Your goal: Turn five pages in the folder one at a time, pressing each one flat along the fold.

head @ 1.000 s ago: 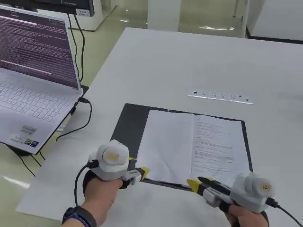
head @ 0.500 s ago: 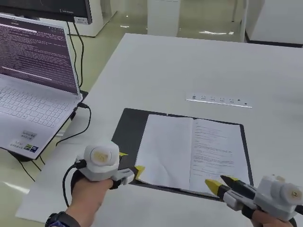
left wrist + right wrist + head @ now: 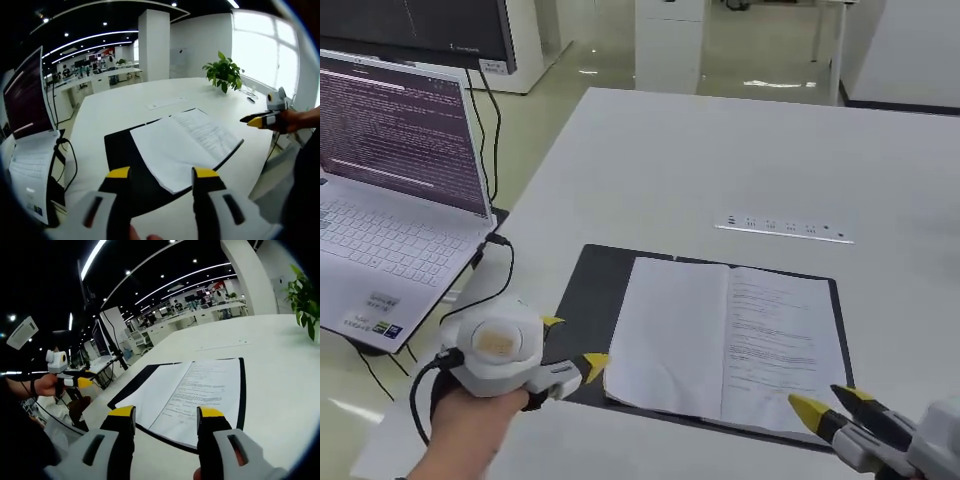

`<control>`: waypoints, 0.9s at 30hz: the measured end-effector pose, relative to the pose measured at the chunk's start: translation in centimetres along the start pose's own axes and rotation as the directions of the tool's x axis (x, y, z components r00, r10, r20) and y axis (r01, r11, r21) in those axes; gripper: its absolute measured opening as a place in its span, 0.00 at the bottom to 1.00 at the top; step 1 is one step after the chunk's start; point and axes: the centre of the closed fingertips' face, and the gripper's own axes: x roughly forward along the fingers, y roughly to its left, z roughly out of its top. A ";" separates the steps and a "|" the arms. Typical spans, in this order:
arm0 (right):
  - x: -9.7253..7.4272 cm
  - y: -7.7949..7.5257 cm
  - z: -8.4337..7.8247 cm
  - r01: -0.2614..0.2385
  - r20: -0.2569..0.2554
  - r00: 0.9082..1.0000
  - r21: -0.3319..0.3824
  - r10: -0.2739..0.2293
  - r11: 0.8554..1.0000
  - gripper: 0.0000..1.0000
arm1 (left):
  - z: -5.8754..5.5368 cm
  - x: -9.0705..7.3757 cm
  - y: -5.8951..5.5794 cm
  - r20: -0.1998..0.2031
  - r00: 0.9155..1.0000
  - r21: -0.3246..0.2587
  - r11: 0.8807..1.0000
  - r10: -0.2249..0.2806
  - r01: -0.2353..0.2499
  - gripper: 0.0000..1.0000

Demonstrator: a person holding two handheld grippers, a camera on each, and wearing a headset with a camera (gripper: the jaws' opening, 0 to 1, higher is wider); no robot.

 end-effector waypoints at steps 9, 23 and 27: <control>-1.0 -0.1 0.9 0.009 0.028 1.000 -0.007 -0.009 1.000 0.52 | 0.9 -2.1 0.9 0.020 0.999 0.014 0.999 0.033 -0.033 0.53; -3.6 -0.5 1.1 0.043 0.015 0.999 -0.034 -0.042 0.999 0.66 | -0.1 -4.2 0.2 0.033 0.998 -0.045 0.998 0.046 -0.045 0.71; -4.1 -0.5 0.4 0.044 0.008 0.999 -0.027 -0.044 0.999 0.68 | -0.5 -4.5 -0.3 0.032 0.998 -0.061 0.997 0.046 -0.044 0.74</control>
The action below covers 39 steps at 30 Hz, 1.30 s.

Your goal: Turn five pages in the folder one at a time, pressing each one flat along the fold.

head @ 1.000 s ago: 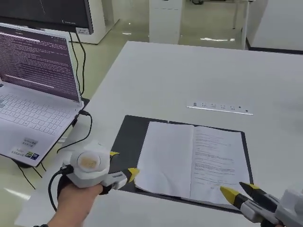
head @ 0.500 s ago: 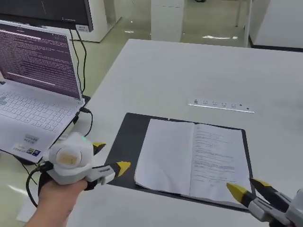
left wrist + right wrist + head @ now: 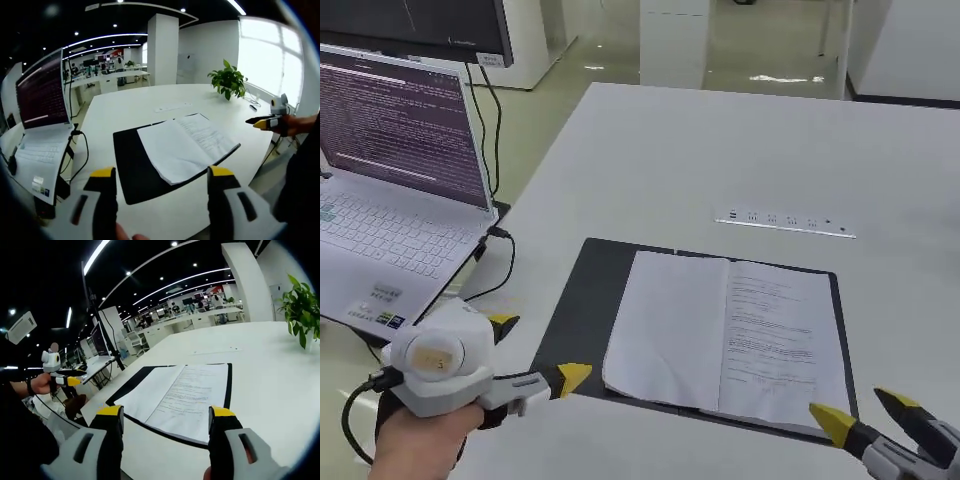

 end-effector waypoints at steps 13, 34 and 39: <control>-0.4 0.1 -0.3 0.001 -0.010 1.000 0.015 -0.001 1.000 0.70 | 0.1 0.2 -0.2 0.007 1.000 -0.022 1.000 0.004 -0.004 0.75; -1.8 -0.3 -0.9 0.033 -0.010 0.999 0.037 -0.033 0.999 0.71 | 2.2 4.4 -3.9 -0.008 0.992 0.042 0.992 -0.122 0.123 0.75; -1.9 -0.1 -0.9 0.035 -0.011 0.999 0.041 -0.035 0.999 0.71 | 2.5 5.3 -5.2 -0.014 0.988 0.052 0.986 -0.156 0.157 0.75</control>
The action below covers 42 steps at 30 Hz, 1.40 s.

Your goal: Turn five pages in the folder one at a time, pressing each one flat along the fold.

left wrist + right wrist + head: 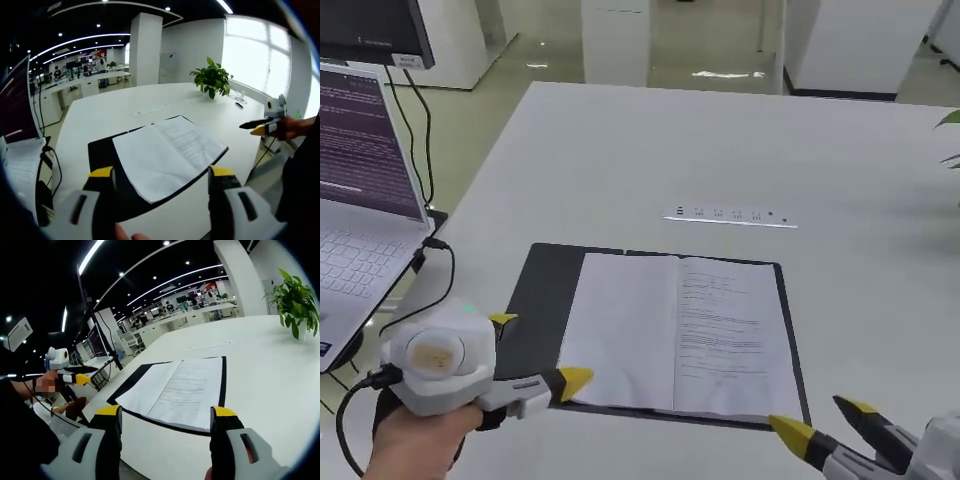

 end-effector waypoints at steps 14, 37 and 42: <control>-0.4 0.1 -0.3 0.007 0.004 1.000 0.011 -0.008 1.000 0.71 | 0.8 3.0 -2.6 -0.018 0.995 0.047 0.994 -0.094 0.094 0.74; -2.0 -0.1 -0.6 0.025 0.027 0.999 0.059 -0.026 0.998 0.70 | 1.7 8.9 -8.3 -0.061 0.970 0.102 0.966 -0.234 0.239 0.73; -2.4 -0.4 -0.3 0.028 0.048 0.998 0.087 -0.032 0.996 0.70 | 1.1 10.6 -9.4 -0.089 0.962 0.099 0.958 -0.259 0.267 0.72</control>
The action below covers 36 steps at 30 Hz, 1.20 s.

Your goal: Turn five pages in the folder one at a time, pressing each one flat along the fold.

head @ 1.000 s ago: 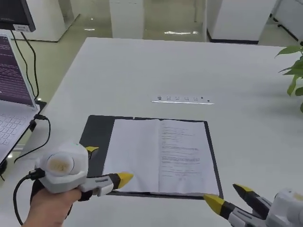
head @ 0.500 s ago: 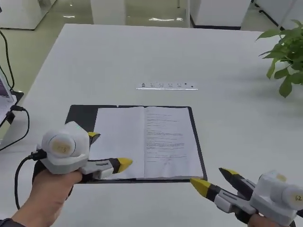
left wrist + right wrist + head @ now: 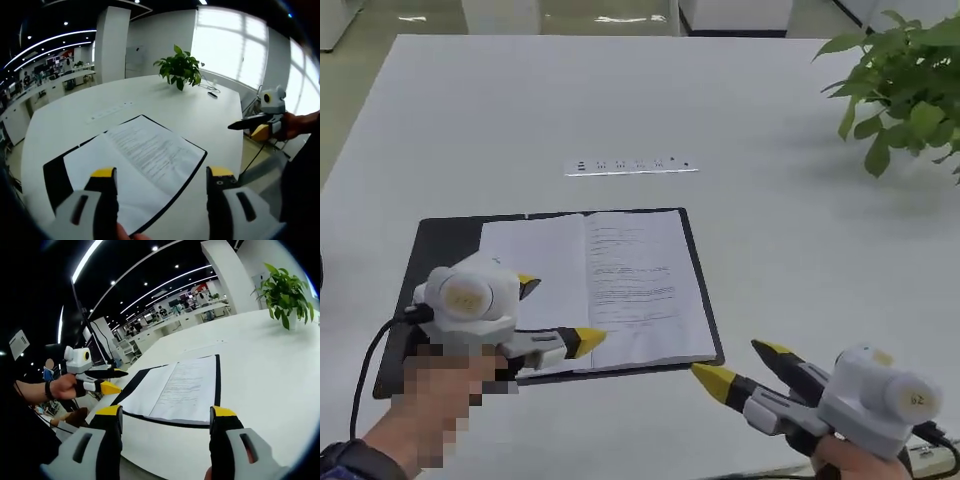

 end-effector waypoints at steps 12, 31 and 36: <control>-0.8 -1.1 -0.6 0.006 -0.016 1.000 0.019 -0.005 1.000 0.70 | -0.6 4.2 -2.3 -0.037 0.998 -0.001 0.998 -0.057 0.057 0.72; -0.6 -1.2 -1.1 0.027 -0.035 0.999 0.017 -0.026 0.999 0.69 | -1.0 11.8 -6.3 -0.147 0.975 0.108 0.978 -0.164 0.180 0.69; -0.6 -1.6 -1.2 0.035 -0.040 0.999 0.023 -0.034 0.999 0.69 | -0.7 14.1 -7.3 -0.150 0.972 0.101 0.976 -0.179 0.195 0.68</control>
